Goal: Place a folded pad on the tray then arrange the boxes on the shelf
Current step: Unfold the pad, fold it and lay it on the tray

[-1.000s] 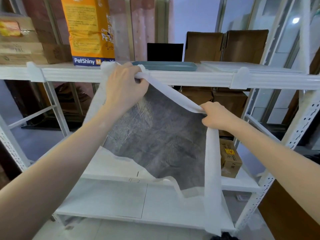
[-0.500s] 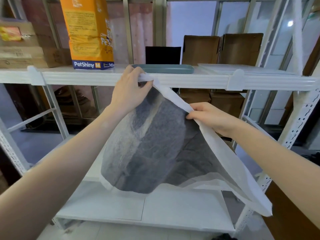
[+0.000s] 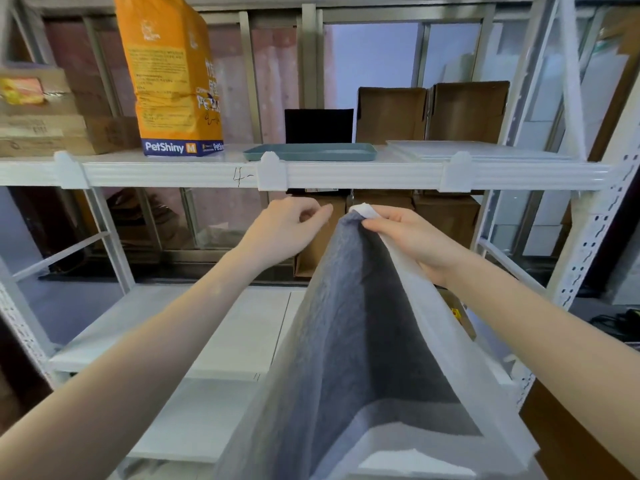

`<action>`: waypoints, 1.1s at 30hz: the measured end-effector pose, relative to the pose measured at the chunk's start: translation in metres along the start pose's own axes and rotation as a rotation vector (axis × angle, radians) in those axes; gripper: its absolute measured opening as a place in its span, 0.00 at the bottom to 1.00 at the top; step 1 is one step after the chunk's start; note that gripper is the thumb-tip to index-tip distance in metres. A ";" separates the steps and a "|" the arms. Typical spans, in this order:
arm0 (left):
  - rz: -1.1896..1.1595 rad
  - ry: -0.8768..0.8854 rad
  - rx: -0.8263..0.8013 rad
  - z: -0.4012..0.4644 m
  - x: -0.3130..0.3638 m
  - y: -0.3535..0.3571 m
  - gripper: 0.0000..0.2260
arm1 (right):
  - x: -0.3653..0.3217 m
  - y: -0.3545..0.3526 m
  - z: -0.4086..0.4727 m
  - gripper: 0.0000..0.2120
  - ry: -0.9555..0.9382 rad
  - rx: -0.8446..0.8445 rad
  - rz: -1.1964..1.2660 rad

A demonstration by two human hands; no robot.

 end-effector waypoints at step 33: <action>0.049 0.123 -0.199 -0.005 0.026 0.021 0.08 | -0.017 -0.083 0.009 0.12 -0.090 0.394 -0.280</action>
Point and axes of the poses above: each hand's wrist, its own z-axis towards the middle knuckle, its own y-axis out of the palm, x = y × z, the point moved 10 cm from there along z, towards the middle knuckle, and after that the axes turned 2 degrees about y, right-handed, at the moved point
